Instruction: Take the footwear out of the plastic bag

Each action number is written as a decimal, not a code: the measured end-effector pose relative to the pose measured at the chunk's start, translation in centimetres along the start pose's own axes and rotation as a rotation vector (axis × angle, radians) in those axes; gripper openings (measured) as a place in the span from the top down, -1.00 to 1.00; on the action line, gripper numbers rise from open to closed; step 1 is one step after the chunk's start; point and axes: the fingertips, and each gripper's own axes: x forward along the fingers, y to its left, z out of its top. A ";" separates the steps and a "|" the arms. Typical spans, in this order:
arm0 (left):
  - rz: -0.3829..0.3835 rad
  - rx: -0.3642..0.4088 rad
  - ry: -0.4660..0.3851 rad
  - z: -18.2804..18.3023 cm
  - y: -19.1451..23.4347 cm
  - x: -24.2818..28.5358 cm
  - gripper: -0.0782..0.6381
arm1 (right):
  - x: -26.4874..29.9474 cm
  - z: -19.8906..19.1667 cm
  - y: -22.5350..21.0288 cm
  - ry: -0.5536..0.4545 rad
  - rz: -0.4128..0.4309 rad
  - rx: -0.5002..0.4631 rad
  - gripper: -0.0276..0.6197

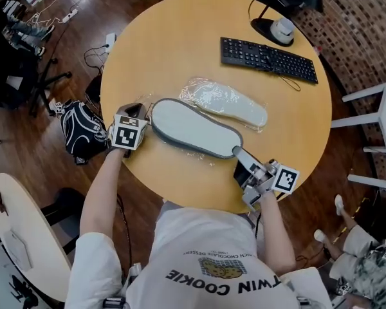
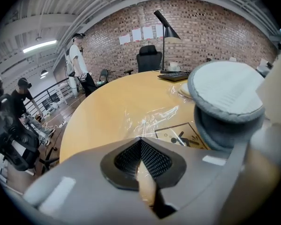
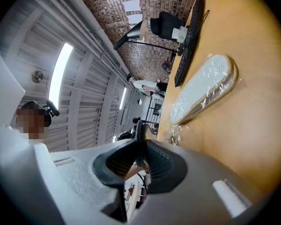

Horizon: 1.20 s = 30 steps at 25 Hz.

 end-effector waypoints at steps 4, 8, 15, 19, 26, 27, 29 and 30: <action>-0.042 -0.009 0.002 -0.1 -0.1 -0.1 0.78 | 1.9 -0.8 -1.4 0.003 -0.013 0.025 0.71; -0.048 -0.009 -0.001 -0.1 0.0 -0.1 0.78 | 2.5 -1.8 -2.5 -0.010 -0.055 0.031 0.71; -0.068 0.002 -0.006 -0.1 0.0 -0.3 0.78 | 2.0 -3.6 -5.1 0.021 -0.224 -0.024 0.70; -0.084 -0.011 -0.019 -0.1 -0.3 -0.6 0.78 | 2.0 -4.4 -5.8 0.075 -0.321 -0.073 0.67; -0.047 -0.073 -0.134 1.6 -1.2 -3.7 0.78 | 1.0 -5.2 -7.6 0.264 -0.606 -0.296 0.48; -0.049 -0.085 -0.151 1.8 -1.7 -4.3 0.78 | 1.1 -5.3 -7.6 0.281 -0.627 -0.319 0.46; -0.056 -0.121 -0.184 2.2 -2.8 -5.5 0.78 | 1.0 -5.4 -7.7 0.312 -0.662 -0.364 0.43; -0.059 -0.143 -0.201 2.3 -3.4 -6.2 0.78 | 1.0 -5.5 -7.7 0.328 -0.678 -0.391 0.41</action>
